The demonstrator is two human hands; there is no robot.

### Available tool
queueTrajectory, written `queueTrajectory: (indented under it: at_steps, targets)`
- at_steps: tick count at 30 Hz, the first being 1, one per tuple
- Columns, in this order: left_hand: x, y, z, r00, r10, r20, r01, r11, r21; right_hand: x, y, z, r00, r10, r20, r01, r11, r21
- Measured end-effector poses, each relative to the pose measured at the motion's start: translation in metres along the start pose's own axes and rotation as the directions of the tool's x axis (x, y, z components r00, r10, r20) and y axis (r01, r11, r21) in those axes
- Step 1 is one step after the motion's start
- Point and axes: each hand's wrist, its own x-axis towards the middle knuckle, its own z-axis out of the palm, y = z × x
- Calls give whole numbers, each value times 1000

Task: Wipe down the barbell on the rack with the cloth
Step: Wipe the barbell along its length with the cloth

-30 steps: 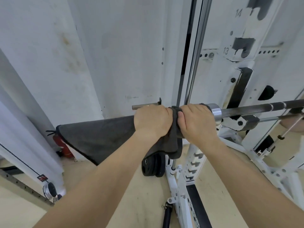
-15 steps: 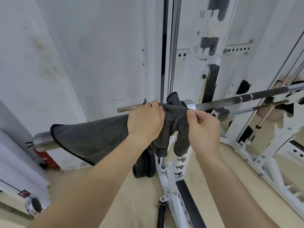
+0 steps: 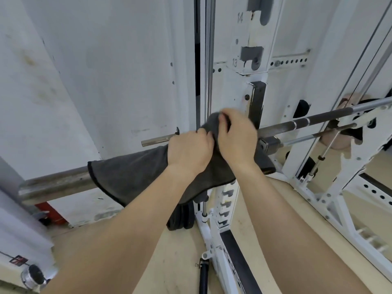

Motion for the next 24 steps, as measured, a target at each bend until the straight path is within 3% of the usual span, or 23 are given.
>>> queueTrajectory:
  at_steps: [2,6,9,12,14,17,19,21,22,24]
  targets:
    - [1,-9,-2,996,-55,72,55,998,-5,-11,20,8,982,-22,186,35,997,-65]
    - [12,-18,-8,971,-98,216,106,994,-24,-15,32,6,964,-107,243,148,976,-159]
    - [5,-14,-3,994,-60,96,57,998,26,-6,30,10,954,-136,269,192,961,-198]
    - [-11,-12,6,1000,-19,-12,20,994,108,19,32,13,877,-102,470,234,944,-233]
    - [-16,-14,5,1000,15,-4,-14,992,128,33,28,17,807,-33,590,220,943,-249]
    - [5,-19,-3,982,-33,184,31,999,18,33,22,22,842,-36,538,222,932,-286]
    - [29,-28,-7,881,-68,468,149,979,-138,21,23,18,907,-104,409,225,939,-261]
    - [40,-28,-8,803,-55,593,200,963,-182,6,26,13,938,-164,306,231,952,-198]
    - [36,-26,-7,839,-47,542,137,983,-126,2,27,11,944,-173,280,226,959,-171]
    - [15,-17,-1,974,-32,226,20,998,57,5,29,10,934,-158,321,219,962,-164]
